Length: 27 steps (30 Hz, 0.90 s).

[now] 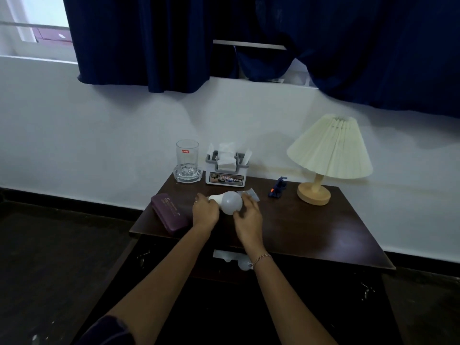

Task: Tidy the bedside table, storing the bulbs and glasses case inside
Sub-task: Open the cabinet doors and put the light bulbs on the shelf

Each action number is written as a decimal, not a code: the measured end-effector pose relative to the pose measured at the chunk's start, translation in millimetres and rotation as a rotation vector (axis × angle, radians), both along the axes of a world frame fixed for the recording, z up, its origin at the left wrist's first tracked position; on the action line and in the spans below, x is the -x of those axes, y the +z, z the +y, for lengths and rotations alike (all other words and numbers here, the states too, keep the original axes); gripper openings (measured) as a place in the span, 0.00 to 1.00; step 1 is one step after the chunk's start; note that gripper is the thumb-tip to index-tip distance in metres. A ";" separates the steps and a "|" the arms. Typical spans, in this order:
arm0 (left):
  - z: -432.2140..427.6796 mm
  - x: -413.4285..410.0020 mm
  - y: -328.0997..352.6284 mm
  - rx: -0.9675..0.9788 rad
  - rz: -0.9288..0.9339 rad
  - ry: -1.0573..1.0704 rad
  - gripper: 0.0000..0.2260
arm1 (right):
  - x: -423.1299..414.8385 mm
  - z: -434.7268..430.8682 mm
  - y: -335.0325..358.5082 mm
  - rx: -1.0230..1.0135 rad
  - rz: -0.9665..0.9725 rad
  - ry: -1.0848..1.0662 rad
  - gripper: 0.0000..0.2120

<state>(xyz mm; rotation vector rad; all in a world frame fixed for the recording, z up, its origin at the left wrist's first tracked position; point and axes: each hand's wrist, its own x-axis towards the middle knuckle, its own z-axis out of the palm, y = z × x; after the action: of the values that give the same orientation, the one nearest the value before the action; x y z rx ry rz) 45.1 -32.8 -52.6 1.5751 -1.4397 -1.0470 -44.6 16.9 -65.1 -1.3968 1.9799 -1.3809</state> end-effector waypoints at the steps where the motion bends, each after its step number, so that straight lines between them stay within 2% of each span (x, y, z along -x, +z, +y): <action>1: -1.4 -0.5 -1.5 -0.004 0.006 0.013 0.18 | 1.2 -1.2 -0.6 -0.011 0.002 0.009 0.25; 4: -2.9 -2.8 -5.5 0.019 0.017 0.032 0.15 | 4.1 -1.4 -2.1 -0.007 -0.030 0.024 0.24; 10: 15.2 -6.5 -11.9 0.040 0.128 0.093 0.14 | 16.3 18.9 -9.4 0.029 -0.078 -0.001 0.22; 17: 77.0 2.1 -23.2 0.030 0.255 0.109 0.12 | 41.7 89.6 -23.1 0.120 -0.302 -0.034 0.22; 21: 122.2 12.6 -32.8 0.112 0.297 0.076 0.12 | 53.4 134.3 -34.2 0.209 -0.406 -0.089 0.24; 23: 141.6 18.0 -39.2 0.181 0.275 0.047 0.14 | 57.5 151.4 -41.1 0.233 -0.411 -0.124 0.23; 27: 165.9 29.6 -60.6 0.235 0.224 0.017 0.13 | 68.4 174.1 -56.3 0.264 -0.303 -0.207 0.20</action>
<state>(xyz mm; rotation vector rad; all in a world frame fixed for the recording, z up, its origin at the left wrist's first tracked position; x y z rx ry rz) 15.5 133.1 -113.2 1.2597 -1.3403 -0.9714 -113.0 191.0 -121.4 -1.0232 1.8314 -1.8798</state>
